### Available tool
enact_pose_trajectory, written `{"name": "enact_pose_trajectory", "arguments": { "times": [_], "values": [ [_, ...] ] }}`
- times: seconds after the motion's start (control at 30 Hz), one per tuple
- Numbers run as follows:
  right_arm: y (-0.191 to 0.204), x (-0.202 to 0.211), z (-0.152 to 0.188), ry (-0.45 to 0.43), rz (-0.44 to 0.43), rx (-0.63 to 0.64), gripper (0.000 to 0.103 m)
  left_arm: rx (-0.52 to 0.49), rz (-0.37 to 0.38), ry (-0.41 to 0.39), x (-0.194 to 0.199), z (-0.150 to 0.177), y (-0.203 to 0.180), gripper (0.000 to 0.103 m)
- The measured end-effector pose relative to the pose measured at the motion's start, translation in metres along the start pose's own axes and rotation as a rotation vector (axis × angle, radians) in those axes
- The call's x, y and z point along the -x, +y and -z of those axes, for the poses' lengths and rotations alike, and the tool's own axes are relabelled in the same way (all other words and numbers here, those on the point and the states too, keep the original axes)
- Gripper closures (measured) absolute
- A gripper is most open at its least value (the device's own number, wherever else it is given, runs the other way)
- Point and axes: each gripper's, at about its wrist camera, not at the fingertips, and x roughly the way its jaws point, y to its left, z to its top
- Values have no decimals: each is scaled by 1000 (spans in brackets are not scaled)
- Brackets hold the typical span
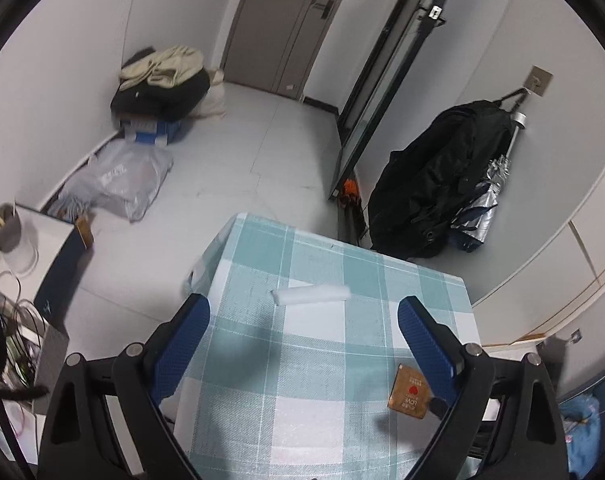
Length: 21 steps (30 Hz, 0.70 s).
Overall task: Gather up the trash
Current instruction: 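Move both open tools back over the checked table, then grasp the brown heart-printed packet with the right tool while the left tool grasps the white foam strip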
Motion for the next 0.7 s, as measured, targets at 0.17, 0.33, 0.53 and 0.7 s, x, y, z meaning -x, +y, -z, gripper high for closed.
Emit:
{"name": "enact_pose_trajectory", "arguments": {
  "times": [0.17, 0.33, 0.53, 0.7],
  "values": [
    [5, -34, -1, 73, 33, -51, 15, 29, -24, -4, -3, -6, 12, 10],
    [20, -44, 3, 60, 119, -43, 16, 36, -42, 15, -7, -6, 20, 10],
    [34, -43, 10, 36, 183, -28, 18, 55, -55, 33, -9, -3, 26, 10],
    [37, -41, 11, 1, 174, 9, 37, 61, -55, 21, -6, -4, 26, 10]
  ]
}}
